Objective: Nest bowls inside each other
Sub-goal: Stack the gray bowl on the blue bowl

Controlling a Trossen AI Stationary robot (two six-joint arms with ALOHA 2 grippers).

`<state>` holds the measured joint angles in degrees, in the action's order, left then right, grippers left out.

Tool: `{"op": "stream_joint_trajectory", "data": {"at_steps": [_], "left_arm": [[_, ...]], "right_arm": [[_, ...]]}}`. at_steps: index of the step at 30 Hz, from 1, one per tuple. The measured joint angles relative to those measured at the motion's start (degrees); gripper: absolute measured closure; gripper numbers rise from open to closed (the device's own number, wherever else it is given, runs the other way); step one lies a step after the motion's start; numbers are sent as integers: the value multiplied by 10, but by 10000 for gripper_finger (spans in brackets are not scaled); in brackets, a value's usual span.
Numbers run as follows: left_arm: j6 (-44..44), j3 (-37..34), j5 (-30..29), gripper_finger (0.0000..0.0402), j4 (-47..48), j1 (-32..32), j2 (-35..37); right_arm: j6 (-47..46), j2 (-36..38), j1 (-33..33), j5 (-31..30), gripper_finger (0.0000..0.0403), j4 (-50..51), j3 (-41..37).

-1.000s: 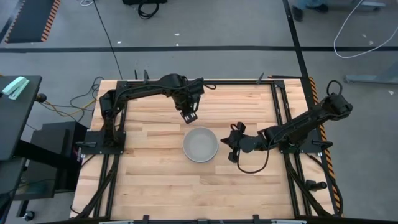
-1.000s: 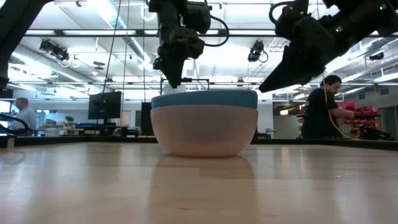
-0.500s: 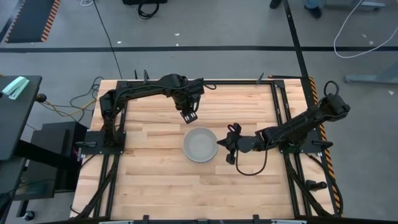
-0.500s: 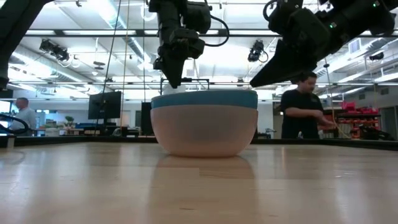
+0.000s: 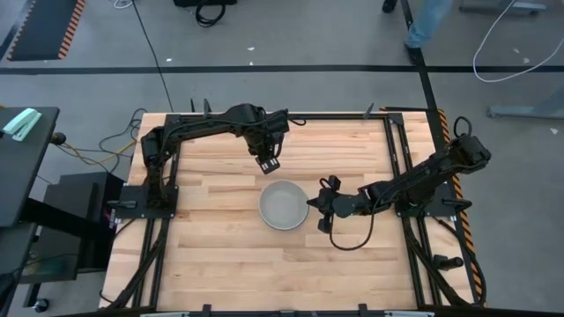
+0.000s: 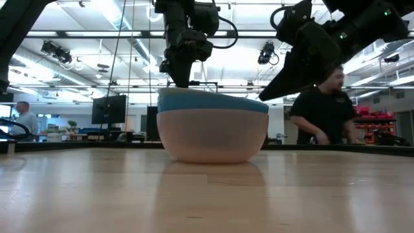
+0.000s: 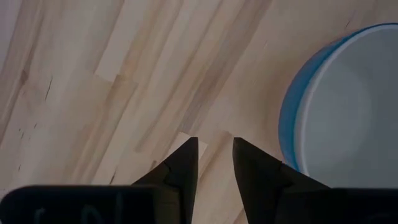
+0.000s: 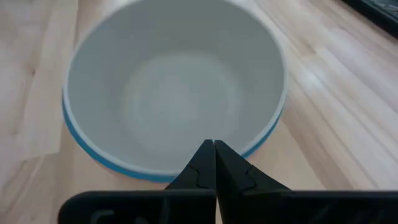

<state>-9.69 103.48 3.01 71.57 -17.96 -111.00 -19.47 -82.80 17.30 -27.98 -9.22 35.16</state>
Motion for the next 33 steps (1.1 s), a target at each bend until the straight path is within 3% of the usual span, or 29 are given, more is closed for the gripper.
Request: {"op": "stream_joint_trajectory", "data": {"at_steps": [6, 12, 19, 33], "left_arm": [[-22, 0, 4, 294, 7, 11, 0], [-24, -1, 52, 298, 61, 62, 0], [-2, -57, 54, 315, 47, 120, 0], [-4, -84, 77, 346, -13, 103, 0]], "right_arm": [[5, 15, 1, 0, 402, 0, 0], [6, 15, 1, 0, 402, 2, 0], [11, 15, 1, -1, 402, 5, 0], [15, 15, 1, -1, 401, 5, 0]]}}
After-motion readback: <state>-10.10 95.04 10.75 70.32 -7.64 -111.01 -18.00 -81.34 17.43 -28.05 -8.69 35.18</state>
